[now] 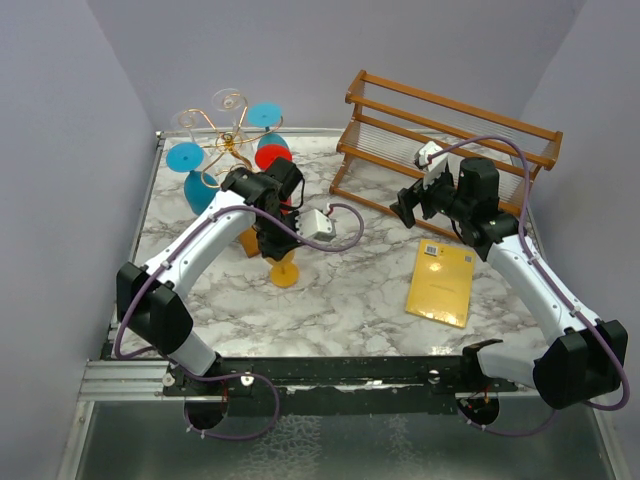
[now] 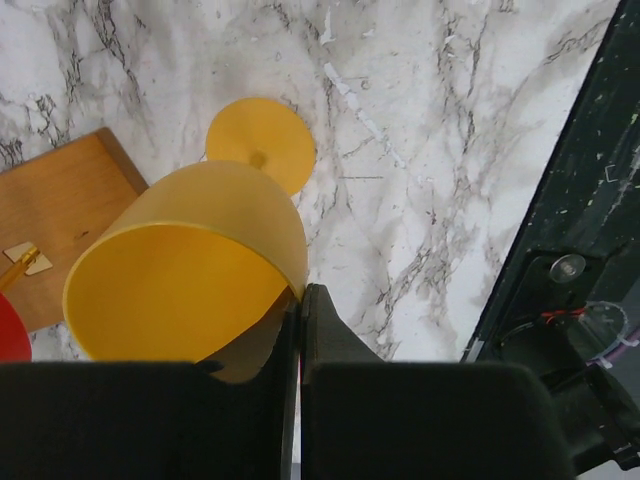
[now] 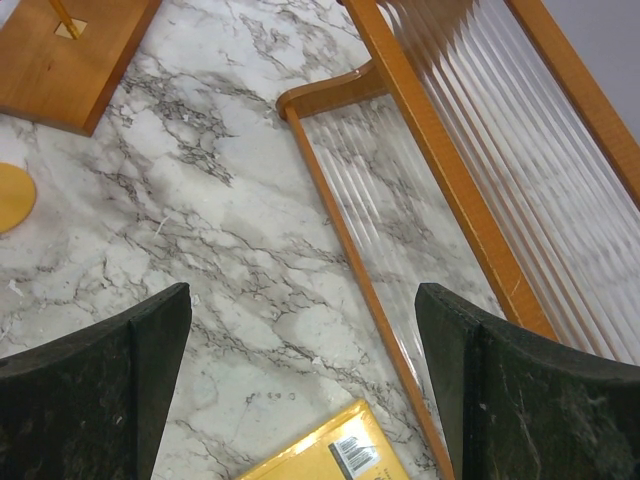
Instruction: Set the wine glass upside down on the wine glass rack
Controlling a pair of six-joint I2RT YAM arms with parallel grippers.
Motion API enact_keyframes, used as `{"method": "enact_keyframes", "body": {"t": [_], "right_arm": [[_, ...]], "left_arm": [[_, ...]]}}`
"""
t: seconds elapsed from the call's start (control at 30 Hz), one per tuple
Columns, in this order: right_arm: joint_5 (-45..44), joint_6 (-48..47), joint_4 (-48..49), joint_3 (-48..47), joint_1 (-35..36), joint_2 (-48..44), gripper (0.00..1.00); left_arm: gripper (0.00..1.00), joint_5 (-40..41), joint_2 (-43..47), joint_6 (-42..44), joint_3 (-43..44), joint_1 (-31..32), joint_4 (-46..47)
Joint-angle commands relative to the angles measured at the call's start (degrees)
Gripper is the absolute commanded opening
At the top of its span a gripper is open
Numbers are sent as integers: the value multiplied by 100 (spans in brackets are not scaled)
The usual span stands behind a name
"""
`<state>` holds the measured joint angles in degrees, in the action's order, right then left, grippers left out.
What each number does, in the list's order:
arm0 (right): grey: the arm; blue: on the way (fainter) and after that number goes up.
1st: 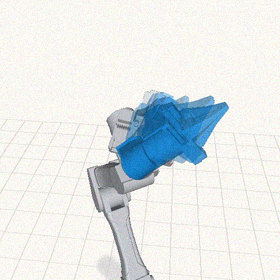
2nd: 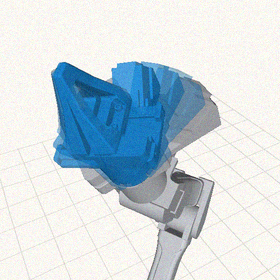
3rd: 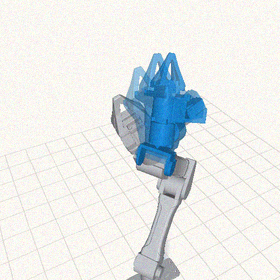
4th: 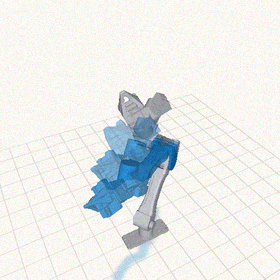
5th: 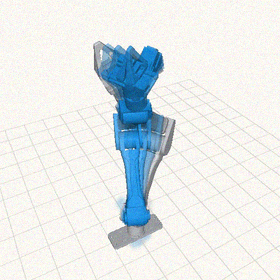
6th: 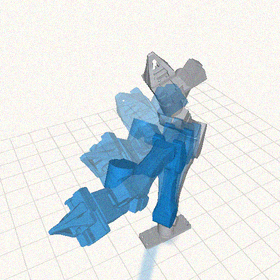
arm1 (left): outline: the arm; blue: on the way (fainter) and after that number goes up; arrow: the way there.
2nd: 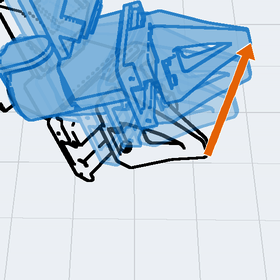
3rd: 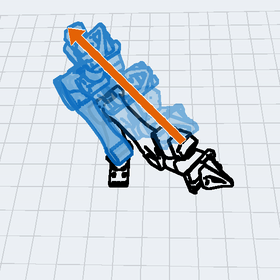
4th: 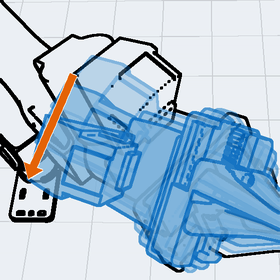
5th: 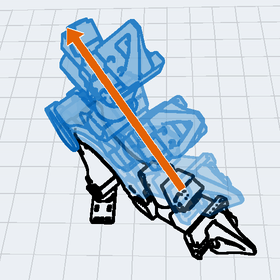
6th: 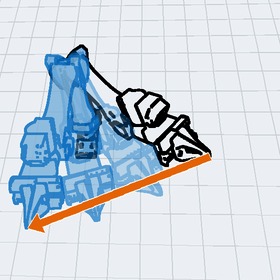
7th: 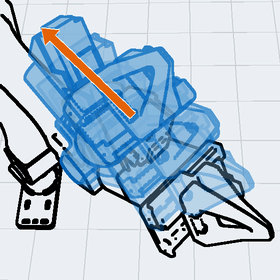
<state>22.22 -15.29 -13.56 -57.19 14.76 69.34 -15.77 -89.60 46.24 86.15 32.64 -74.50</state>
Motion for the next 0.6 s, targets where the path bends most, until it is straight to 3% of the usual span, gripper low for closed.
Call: {"method": "enact_keyframes", "body": {"t": [0.0, 0.3, 0.43, 0.57], "right_arm": [[151, -61, 25, 41, -35, -74, 93], [-20, 38, -5, -64, -44, -152, 93], [-400, 470, -85, -355, -172, -288, 93], [-698, 910, -309, -942, -361, -302, 92]], "left_arm": [[0, -726, 25, 117, 361, 22, -288], [0, -2297, 339, 153, 1226, 75, -10], [0, -2516, 573, -816, 1336, 76, 1197], [0, -1999, 679, -2140, 1557, 67, 2515]]}}
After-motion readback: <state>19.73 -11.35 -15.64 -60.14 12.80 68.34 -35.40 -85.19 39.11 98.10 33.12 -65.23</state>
